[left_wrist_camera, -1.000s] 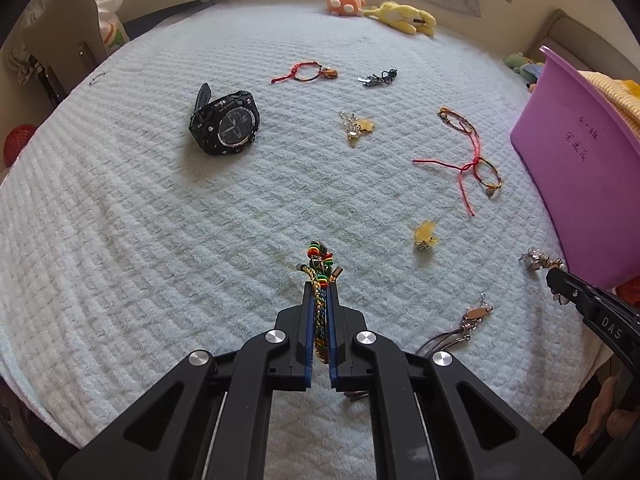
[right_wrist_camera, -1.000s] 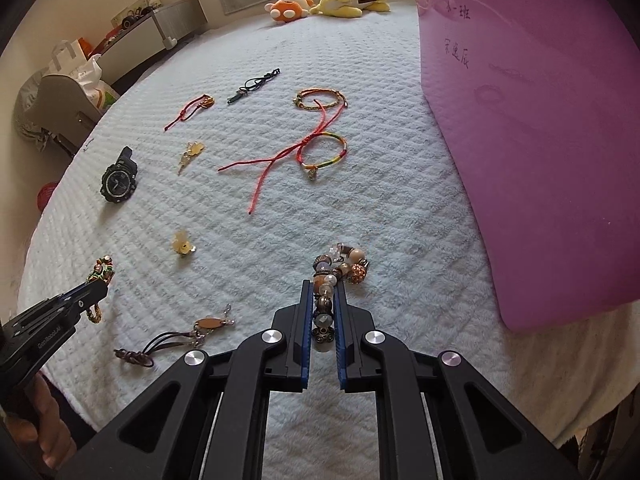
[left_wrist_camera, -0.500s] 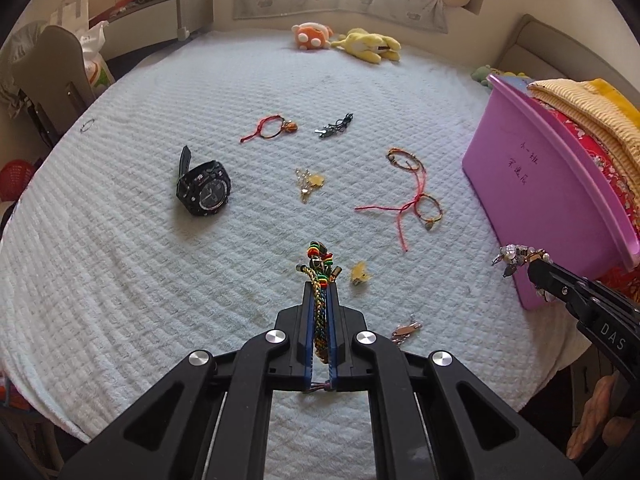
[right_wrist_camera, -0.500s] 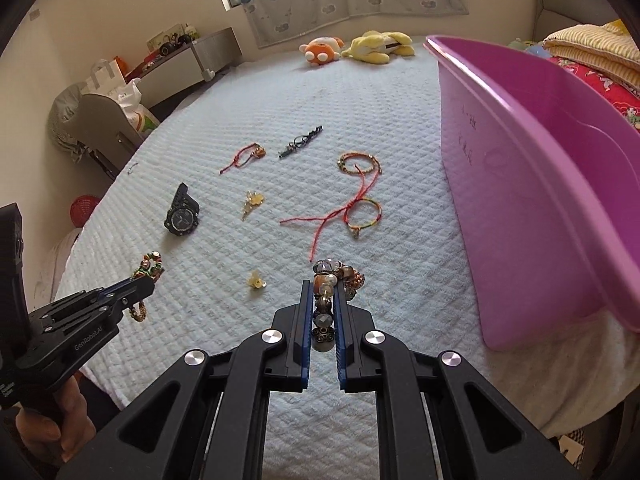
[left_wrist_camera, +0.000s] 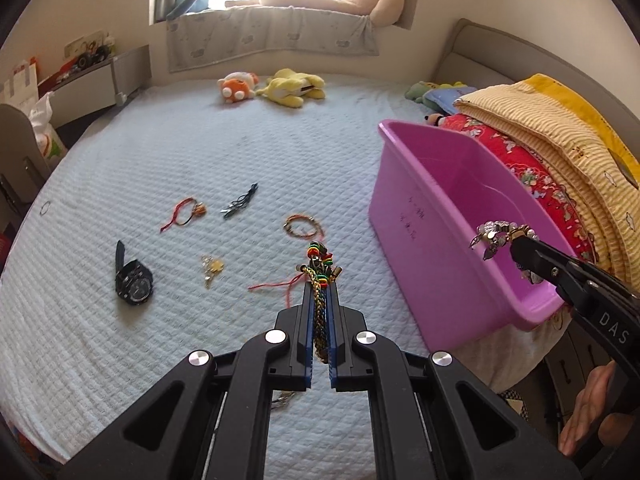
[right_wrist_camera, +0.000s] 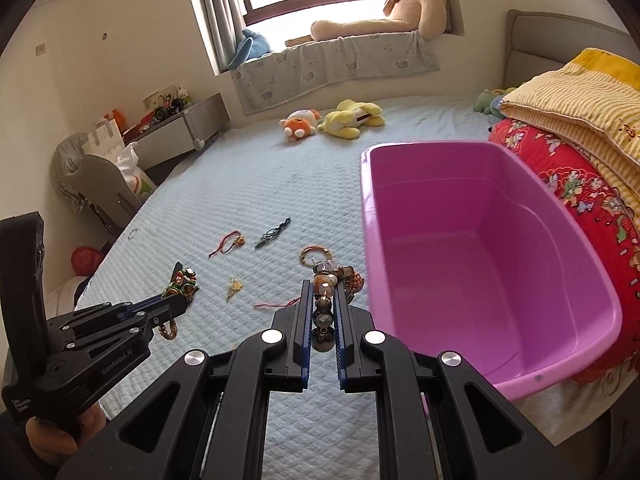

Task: Organize jewelry
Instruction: 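Carry both bracelets over the pink tub with both tools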

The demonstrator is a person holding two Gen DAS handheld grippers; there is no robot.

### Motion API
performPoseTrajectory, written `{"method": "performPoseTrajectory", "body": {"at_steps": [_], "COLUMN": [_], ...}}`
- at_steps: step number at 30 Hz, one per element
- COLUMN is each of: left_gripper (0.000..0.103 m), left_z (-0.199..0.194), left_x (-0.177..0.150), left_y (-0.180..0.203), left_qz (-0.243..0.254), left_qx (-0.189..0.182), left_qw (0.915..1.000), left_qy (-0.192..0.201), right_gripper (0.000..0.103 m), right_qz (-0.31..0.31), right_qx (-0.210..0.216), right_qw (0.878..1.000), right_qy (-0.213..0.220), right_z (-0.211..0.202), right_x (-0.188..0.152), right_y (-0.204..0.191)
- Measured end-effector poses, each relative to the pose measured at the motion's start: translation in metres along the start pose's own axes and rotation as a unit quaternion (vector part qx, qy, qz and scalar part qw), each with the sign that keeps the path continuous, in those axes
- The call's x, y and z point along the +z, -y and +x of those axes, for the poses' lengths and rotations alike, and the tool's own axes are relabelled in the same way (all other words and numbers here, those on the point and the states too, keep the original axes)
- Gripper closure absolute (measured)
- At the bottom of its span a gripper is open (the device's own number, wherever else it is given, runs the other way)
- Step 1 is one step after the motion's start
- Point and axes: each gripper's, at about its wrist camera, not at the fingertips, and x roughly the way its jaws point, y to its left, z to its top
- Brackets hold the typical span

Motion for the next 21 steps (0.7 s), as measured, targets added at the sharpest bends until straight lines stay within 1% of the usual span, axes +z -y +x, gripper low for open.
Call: {"method": "performPoseTrajectory", "body": {"at_steps": [6,10,13,17,21], "left_gripper": [0.097,0.097,0.097,0.097,0.097], "left_z": [0.005,0.018,0.033,0.057,0.091], "left_x": [0.036,0.056,0.067,0.073,0.071], "left_y": [0.058,0.091,0.116,0.142,0.156], "left_qz": [0.027,0.037,0.046,0.050,0.046], "left_qx": [-0.031,-0.045,-0.056,-0.068,-0.060], "left_qw": [0.9989,0.9980,0.9973,0.9964,0.9957], "left_qy": [0.022,0.022,0.011,-0.012,-0.053], "right_gripper": [0.093,0.093,0.093,0.093,0.093], "right_qz": [0.021,0.036,0.051,0.067,0.083], "right_qx": [-0.033,-0.051,-0.058,-0.061,-0.064], "right_qw": [0.999,0.998,0.997,0.996,0.993], "right_qy": [0.005,0.001,-0.007,-0.024,-0.046], "right_z": [-0.014,-0.013,-0.007,0.006,0.023], "right_x": [0.013,0.023,0.030,0.033,0.031], "right_y": [0.056,0.092,0.116,0.138,0.156]}}
